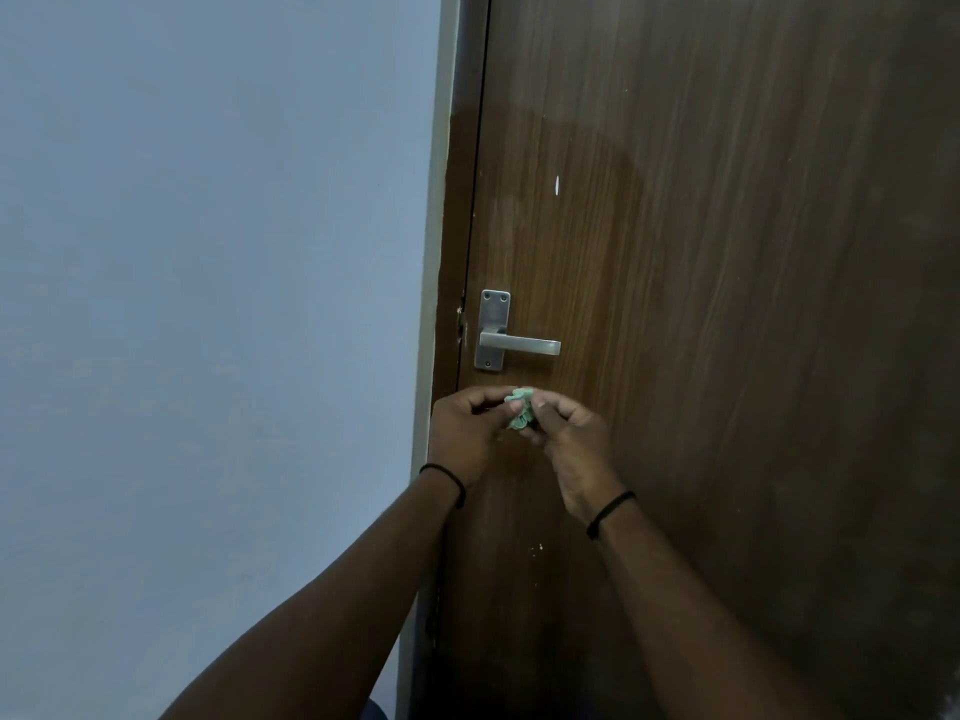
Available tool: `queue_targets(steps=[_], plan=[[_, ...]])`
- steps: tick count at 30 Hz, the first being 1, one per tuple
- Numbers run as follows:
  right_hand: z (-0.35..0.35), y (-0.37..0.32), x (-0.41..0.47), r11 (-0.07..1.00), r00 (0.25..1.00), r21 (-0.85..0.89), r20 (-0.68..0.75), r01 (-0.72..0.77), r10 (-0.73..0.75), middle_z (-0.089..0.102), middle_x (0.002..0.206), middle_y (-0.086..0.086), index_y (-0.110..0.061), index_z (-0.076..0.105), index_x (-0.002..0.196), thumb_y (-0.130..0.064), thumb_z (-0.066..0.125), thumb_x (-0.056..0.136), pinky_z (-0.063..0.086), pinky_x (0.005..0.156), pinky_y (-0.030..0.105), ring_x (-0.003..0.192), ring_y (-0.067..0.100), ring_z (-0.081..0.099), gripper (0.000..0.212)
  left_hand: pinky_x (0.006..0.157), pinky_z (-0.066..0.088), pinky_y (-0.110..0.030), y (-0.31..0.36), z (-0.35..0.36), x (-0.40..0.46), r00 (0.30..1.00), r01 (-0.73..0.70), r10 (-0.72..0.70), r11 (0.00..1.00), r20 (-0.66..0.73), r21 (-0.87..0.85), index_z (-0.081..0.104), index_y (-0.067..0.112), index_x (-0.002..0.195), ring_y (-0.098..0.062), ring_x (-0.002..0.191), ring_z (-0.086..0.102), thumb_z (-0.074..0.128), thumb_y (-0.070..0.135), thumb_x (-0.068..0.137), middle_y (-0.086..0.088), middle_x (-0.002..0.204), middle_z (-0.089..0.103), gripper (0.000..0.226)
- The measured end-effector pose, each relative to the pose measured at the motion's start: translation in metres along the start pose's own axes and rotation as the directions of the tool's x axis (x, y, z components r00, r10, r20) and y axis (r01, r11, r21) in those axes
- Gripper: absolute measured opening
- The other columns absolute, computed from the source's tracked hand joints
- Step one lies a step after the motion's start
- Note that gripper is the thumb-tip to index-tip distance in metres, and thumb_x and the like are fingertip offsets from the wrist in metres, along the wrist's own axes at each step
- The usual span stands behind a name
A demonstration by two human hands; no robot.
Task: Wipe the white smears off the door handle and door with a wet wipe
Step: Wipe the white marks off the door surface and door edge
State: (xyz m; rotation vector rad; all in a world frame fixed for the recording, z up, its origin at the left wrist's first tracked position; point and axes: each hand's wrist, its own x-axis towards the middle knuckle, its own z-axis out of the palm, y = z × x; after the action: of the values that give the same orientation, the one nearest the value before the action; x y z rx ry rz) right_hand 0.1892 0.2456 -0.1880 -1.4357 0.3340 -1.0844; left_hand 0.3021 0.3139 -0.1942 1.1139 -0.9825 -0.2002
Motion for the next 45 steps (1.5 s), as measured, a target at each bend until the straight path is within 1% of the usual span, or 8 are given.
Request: queue_targets(steps=[3,7,13,21,27,33,39,45], plan=[[0.011,-0.004,0.001,0.987,0.986,-0.111,0.129,0.119,-0.104,0.073,0.104,0.003,-0.008,0.064,0.122,0.001,0.066,0.089,0.056,0.076,0.021,0.093,0.009,0.070,0.034,0.066,0.056,-0.021,0.003,-0.008,0.007,0.990,0.093,-0.105,0.989,-0.098,-0.116,0.077,0.018,0.086,-0.012,0.077,0.072,0.076,0.016,0.083,-0.001,0.082,0.077,0.003],[0.021,-0.010,0.015,0.908,0.977,-0.361,0.072,0.215,-0.203,0.073,0.089,0.005,-0.006,0.072,0.100,0.003,0.072,0.084,0.053,0.070,0.024,0.076,0.009,0.067,0.018,0.059,0.053,-0.020,0.002,-0.016,0.020,0.990,0.125,-0.127,0.992,-0.066,-0.028,0.077,0.014,0.081,-0.008,0.061,0.062,0.074,0.033,0.085,0.001,0.066,0.071,0.019],[0.041,-0.028,0.067,0.397,0.825,-0.824,0.143,0.405,-0.546,0.069,0.107,0.007,-0.008,0.072,0.108,-0.001,0.067,0.087,0.044,0.081,0.021,0.098,0.018,0.062,0.023,0.082,0.059,-0.037,-0.004,-0.022,0.046,0.968,0.061,0.003,0.967,-0.251,0.248,0.070,0.022,0.092,-0.017,0.081,0.067,0.057,0.026,0.098,0.000,0.085,0.073,0.015],[0.052,-0.008,0.118,-0.136,0.695,-0.802,0.577,0.582,-0.429,0.058,0.137,0.018,-0.004,0.065,0.124,-0.009,0.057,0.095,0.034,0.114,0.041,0.131,0.032,0.051,0.030,0.098,0.051,-0.030,-0.012,-0.016,0.078,0.950,0.046,0.069,0.933,-0.303,0.358,0.067,0.012,0.121,-0.019,0.106,0.065,0.050,0.010,0.099,-0.005,0.118,0.070,0.028],[0.039,0.004,0.127,-0.192,0.562,-0.726,0.647,0.660,-0.516,0.070,0.118,0.018,-0.005,0.074,0.105,-0.006,0.073,0.085,0.045,0.104,0.041,0.112,0.033,0.066,0.020,0.092,0.051,-0.024,-0.022,-0.012,0.090,0.937,0.057,0.067,0.939,-0.343,0.339,0.069,0.015,0.116,-0.016,0.101,0.064,0.049,0.011,0.099,-0.002,0.113,0.071,0.026],[0.022,0.005,0.128,-0.247,0.443,-0.618,0.738,0.746,-0.509,0.069,0.118,0.020,-0.002,0.072,0.108,-0.005,0.061,0.089,0.050,0.102,0.044,0.113,0.034,0.066,0.023,0.083,0.048,-0.015,-0.043,-0.008,0.089,0.932,0.061,0.069,0.938,-0.356,0.342,0.069,0.020,0.110,-0.012,0.096,0.063,0.051,0.012,0.097,0.002,0.108,0.070,0.023],[-0.016,0.000,0.126,-0.259,0.410,-0.610,0.733,0.749,-0.543,0.068,0.121,0.019,-0.003,0.072,0.111,-0.002,0.061,0.090,0.054,0.097,0.047,0.114,0.032,0.066,0.023,0.090,0.055,-0.032,-0.045,-0.005,0.083,0.933,0.099,0.023,0.943,-0.359,0.319,0.067,0.022,0.112,-0.017,0.102,0.065,0.051,0.012,0.096,0.000,0.110,0.070,0.024],[-0.063,-0.011,0.113,-0.199,0.449,-0.690,0.635,0.696,-0.628,0.069,0.119,0.018,-0.004,0.073,0.109,0.005,0.068,0.085,0.055,0.094,0.047,0.109,0.032,0.068,0.026,0.089,0.052,-0.028,-0.030,0.001,0.075,0.942,0.093,0.022,0.941,-0.334,0.325,0.065,0.016,0.116,-0.016,0.105,0.063,0.050,0.011,0.098,-0.001,0.112,0.069,0.024]])
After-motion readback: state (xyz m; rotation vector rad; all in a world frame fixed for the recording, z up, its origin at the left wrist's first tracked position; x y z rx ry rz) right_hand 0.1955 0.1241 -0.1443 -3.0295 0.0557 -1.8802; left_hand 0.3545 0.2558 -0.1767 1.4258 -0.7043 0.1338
